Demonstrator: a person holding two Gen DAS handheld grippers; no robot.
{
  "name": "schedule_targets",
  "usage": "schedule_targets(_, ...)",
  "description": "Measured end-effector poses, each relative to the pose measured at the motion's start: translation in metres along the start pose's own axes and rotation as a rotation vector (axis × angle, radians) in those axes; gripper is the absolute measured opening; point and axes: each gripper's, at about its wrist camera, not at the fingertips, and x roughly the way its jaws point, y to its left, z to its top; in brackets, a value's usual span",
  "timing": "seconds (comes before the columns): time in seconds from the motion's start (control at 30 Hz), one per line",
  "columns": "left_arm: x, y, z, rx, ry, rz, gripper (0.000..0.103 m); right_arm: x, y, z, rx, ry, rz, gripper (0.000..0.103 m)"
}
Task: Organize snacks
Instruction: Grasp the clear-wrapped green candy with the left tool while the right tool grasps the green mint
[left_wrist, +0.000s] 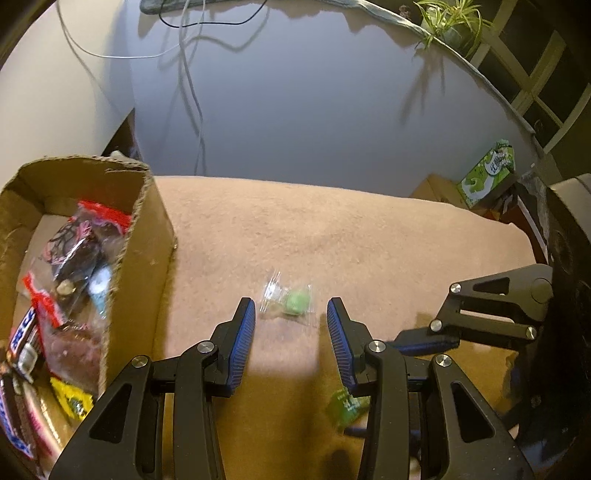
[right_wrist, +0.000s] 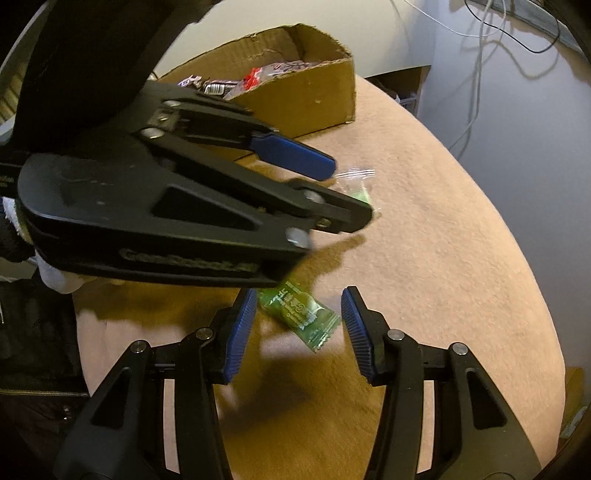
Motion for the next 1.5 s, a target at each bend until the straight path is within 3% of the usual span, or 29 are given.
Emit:
schedule_targets(0.4, 0.011, -0.003, 0.000, 0.049, -0.019, 0.025, 0.039, 0.008, 0.013, -0.003, -0.049, 0.002, -0.034, 0.046)
schedule_targets(0.6, 0.009, -0.003, -0.003, 0.056, -0.034, 0.043, 0.027, 0.010, 0.027, -0.006, -0.115, 0.022, -0.096, 0.041)
schedule_targets(0.8, 0.009, -0.006, -0.008, 0.077, -0.042, 0.053, 0.025, 0.013, 0.040, -0.011, -0.123, 0.025, -0.131, 0.034)
schedule_targets(0.97, 0.008, -0.008, -0.013, 0.080, -0.053, 0.053, 0.024, 0.008, 0.035, -0.019, -0.084, 0.015, -0.142, 0.028)
schedule_targets(1.5, -0.010, -0.009, -0.048, 0.045, -0.057, 0.042, 0.023, -0.002, 0.013, -0.039, 0.146, -0.073, -0.162, 0.025)
